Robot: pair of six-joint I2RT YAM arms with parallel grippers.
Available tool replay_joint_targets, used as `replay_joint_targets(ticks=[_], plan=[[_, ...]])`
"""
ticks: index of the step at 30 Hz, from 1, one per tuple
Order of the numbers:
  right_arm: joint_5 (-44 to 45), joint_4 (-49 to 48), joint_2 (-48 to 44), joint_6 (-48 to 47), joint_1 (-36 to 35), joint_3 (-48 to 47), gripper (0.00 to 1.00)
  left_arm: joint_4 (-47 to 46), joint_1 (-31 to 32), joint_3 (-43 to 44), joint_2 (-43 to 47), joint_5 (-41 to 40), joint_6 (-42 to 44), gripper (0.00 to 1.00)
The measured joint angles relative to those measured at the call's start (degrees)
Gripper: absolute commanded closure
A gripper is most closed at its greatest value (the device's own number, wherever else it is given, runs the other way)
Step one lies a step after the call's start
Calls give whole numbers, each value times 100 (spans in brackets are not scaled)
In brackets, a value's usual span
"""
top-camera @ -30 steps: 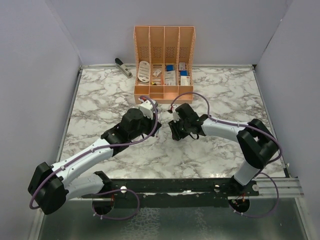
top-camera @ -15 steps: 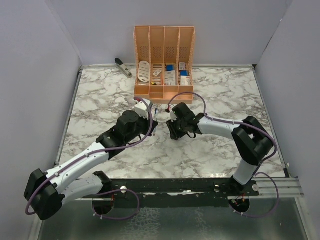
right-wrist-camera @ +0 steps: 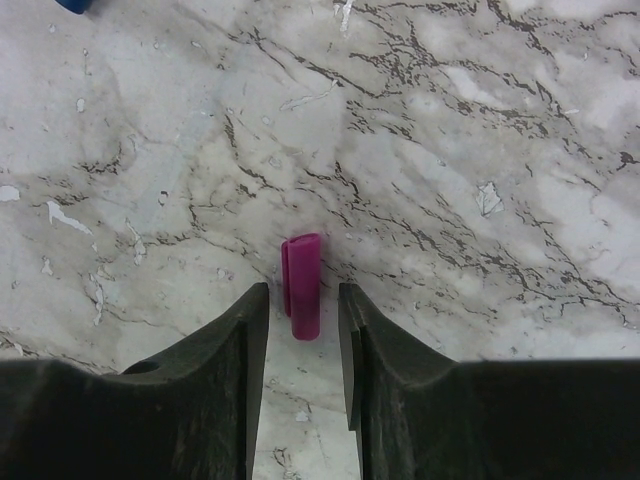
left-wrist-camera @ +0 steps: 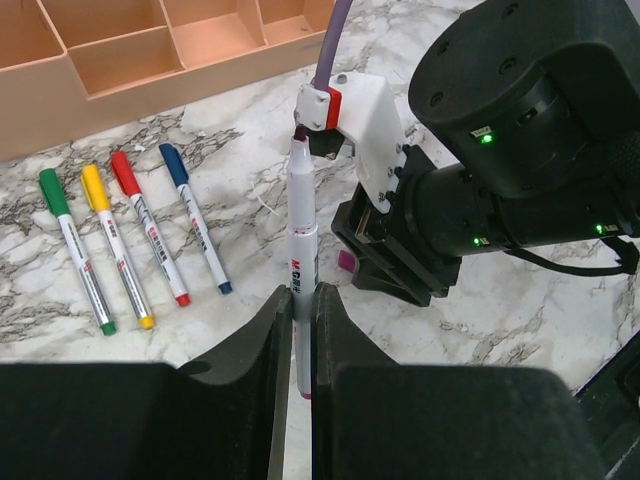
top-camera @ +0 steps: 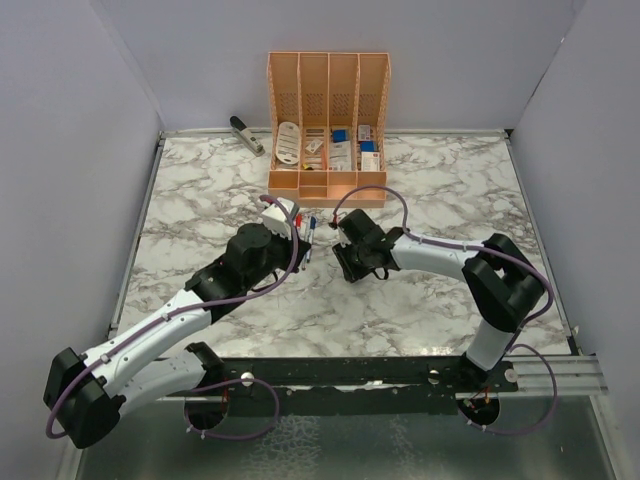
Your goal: Insert the pens into the pen caps
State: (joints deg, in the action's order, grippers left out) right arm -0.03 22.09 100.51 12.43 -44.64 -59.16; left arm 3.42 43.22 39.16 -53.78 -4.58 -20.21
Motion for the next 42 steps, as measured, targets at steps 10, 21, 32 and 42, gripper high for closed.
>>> replay_joint_targets(ticks=[10,21,32,42], plan=[[280,94,63,120,-138,-83,71,184,-15,-2,50,0,0,100],[496,481,417,133,-284,-542,99,186,-17,-2,149,-101,37,100],[868,629,492,442,-341,-715,99,184,-52,-2,90,-107,168,100],[1491,968,153,640,151,-820,99,87,-76,-2,92,118,216,100]])
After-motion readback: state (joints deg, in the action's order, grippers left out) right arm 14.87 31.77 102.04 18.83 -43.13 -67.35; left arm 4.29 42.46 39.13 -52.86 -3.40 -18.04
